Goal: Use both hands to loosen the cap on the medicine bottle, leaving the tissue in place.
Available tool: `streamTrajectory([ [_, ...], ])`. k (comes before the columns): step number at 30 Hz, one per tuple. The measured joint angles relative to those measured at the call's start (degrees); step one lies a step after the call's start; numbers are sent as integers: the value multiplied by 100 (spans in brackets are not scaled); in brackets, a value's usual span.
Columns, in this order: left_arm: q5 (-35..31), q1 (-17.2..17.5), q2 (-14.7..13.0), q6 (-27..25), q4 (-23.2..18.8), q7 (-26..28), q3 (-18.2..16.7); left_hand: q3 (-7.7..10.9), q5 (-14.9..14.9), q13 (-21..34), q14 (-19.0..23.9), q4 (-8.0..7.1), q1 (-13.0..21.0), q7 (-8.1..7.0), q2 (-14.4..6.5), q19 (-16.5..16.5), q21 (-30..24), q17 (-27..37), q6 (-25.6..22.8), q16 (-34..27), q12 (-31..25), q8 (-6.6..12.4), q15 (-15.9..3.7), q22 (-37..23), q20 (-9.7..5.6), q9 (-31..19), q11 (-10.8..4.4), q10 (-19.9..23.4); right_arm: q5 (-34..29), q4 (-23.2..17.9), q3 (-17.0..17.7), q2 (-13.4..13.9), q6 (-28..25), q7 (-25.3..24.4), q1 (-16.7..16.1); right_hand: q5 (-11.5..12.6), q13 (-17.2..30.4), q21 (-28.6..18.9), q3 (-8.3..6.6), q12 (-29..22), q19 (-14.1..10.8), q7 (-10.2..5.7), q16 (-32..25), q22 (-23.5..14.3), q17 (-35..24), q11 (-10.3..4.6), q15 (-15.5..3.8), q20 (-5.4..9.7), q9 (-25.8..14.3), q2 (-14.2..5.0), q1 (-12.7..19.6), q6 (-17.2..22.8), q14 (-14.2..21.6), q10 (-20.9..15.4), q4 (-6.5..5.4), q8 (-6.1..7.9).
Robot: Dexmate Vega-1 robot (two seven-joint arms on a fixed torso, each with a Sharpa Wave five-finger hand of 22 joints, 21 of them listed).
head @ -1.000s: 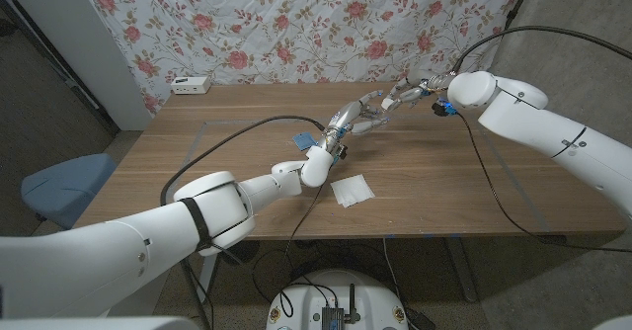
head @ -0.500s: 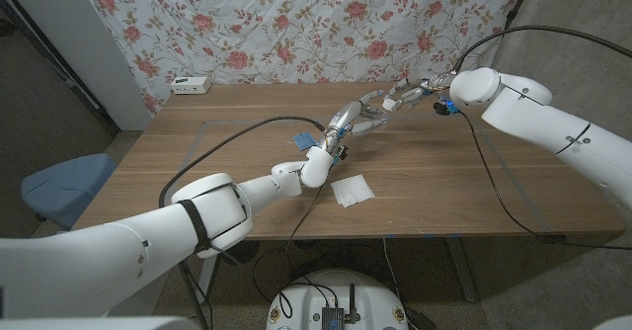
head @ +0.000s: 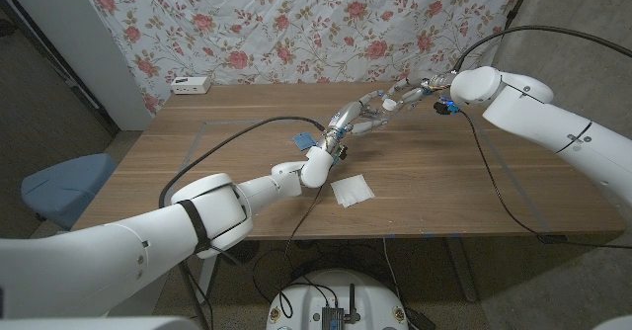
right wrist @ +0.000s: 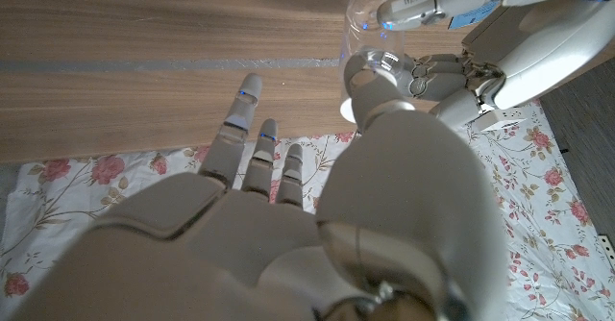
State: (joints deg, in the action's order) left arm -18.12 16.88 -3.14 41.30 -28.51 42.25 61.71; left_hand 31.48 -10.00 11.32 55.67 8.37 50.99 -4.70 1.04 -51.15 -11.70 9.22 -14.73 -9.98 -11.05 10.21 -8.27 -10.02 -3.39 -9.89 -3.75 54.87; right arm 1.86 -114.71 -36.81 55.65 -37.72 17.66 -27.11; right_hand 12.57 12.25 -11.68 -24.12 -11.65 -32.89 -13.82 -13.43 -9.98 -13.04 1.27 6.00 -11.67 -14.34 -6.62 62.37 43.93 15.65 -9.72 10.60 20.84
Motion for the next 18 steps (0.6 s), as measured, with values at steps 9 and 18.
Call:
streamTrajectory([
  [9,4,0,18,-5,38,1,-3,-1,2,0,0,0,1,0,-1,23,0,0,0,0,-24,0,0,0,-23,0,0,0,44,23,40,-5,45,-69,-38,9,-28,0,-43,0,31,30,0,0,-16,-275,-62,30,54,-29,249,156,-45,32,4,1],
  [18,16,-14,35,-14,90,0,8,-1,6,1,0,0,2,0,-2,32,0,0,0,0,-23,0,0,1,-32,0,0,0,67,59,52,-10,94,-91,-41,-10,-27,25,-51,22,127,127,0,0,-16,-305,-85,-4,147,30,416,-86,-141,181,-30,-260],
])
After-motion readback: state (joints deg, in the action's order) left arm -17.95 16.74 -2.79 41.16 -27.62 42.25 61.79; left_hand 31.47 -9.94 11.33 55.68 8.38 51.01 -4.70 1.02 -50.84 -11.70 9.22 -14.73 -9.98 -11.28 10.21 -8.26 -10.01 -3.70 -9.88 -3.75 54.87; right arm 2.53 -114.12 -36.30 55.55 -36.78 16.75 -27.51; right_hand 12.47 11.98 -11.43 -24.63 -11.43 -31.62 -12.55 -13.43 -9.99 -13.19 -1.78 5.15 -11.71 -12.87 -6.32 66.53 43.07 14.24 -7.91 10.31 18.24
